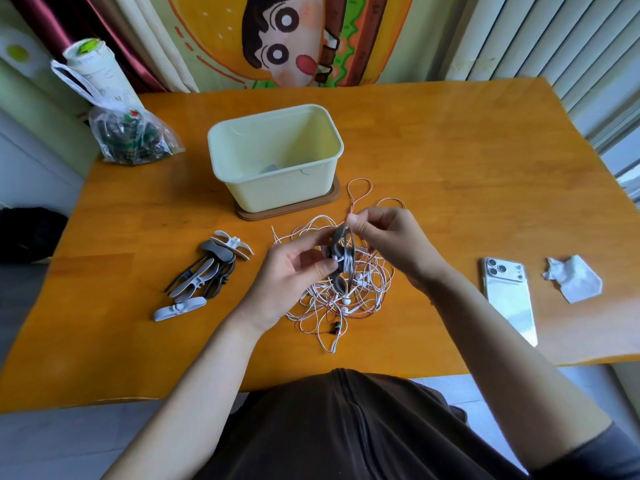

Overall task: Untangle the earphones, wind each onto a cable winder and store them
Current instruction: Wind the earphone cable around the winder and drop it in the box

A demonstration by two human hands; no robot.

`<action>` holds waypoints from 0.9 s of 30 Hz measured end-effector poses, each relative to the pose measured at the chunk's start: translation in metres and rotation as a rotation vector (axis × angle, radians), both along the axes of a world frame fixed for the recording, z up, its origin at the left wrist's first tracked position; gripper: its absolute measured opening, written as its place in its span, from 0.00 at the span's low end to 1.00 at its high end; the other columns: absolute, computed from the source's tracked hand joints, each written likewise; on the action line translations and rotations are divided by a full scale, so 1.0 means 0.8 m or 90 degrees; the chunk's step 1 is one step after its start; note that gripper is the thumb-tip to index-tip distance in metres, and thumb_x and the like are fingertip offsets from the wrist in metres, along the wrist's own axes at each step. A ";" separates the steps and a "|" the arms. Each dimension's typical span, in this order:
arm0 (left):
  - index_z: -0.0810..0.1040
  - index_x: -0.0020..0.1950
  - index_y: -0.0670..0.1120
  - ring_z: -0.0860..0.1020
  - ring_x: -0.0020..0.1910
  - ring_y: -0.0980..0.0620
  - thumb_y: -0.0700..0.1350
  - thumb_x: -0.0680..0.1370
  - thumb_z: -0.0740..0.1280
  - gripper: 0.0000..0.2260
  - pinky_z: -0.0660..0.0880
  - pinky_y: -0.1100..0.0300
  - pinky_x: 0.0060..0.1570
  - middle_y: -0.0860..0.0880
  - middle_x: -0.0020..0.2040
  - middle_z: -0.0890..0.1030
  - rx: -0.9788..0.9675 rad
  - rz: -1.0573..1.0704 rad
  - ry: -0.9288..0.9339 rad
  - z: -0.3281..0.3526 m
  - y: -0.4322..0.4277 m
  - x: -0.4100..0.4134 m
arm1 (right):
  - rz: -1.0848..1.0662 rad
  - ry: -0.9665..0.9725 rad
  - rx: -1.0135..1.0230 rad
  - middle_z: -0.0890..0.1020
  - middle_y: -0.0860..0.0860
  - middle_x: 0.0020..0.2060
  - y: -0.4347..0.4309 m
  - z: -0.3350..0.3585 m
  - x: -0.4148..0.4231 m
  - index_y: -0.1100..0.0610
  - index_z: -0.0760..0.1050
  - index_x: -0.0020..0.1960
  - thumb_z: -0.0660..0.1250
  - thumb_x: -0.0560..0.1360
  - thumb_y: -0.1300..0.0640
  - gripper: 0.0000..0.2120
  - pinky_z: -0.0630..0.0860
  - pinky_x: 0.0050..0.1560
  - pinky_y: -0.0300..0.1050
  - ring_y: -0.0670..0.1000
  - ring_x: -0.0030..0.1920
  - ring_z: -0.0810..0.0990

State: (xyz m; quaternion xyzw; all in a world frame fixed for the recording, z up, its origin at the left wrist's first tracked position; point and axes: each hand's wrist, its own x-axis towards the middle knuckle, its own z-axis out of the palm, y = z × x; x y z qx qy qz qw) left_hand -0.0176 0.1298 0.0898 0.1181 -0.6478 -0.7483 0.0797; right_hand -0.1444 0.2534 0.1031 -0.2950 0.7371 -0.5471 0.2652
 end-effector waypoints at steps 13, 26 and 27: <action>0.77 0.59 0.46 0.80 0.58 0.48 0.39 0.75 0.63 0.13 0.78 0.57 0.54 0.46 0.58 0.81 0.287 0.241 0.024 -0.010 -0.005 -0.007 | 0.061 -0.115 0.068 0.74 0.45 0.29 -0.004 -0.025 0.037 0.53 0.78 0.41 0.60 0.80 0.53 0.12 0.64 0.29 0.36 0.43 0.28 0.67; 0.78 0.58 0.45 0.81 0.51 0.53 0.36 0.79 0.64 0.10 0.79 0.61 0.48 0.47 0.51 0.82 0.137 0.453 -0.099 -0.034 -0.014 -0.010 | 0.073 0.169 0.142 0.77 0.42 0.34 -0.008 -0.037 0.048 0.57 0.81 0.52 0.61 0.79 0.56 0.10 0.69 0.30 0.31 0.37 0.31 0.75; 0.79 0.55 0.48 0.81 0.51 0.53 0.36 0.79 0.65 0.10 0.79 0.61 0.49 0.48 0.50 0.82 0.087 0.466 -0.117 -0.036 -0.013 -0.010 | 0.089 0.192 0.152 0.78 0.43 0.35 -0.009 -0.036 0.050 0.57 0.81 0.53 0.61 0.79 0.56 0.10 0.71 0.32 0.33 0.39 0.33 0.77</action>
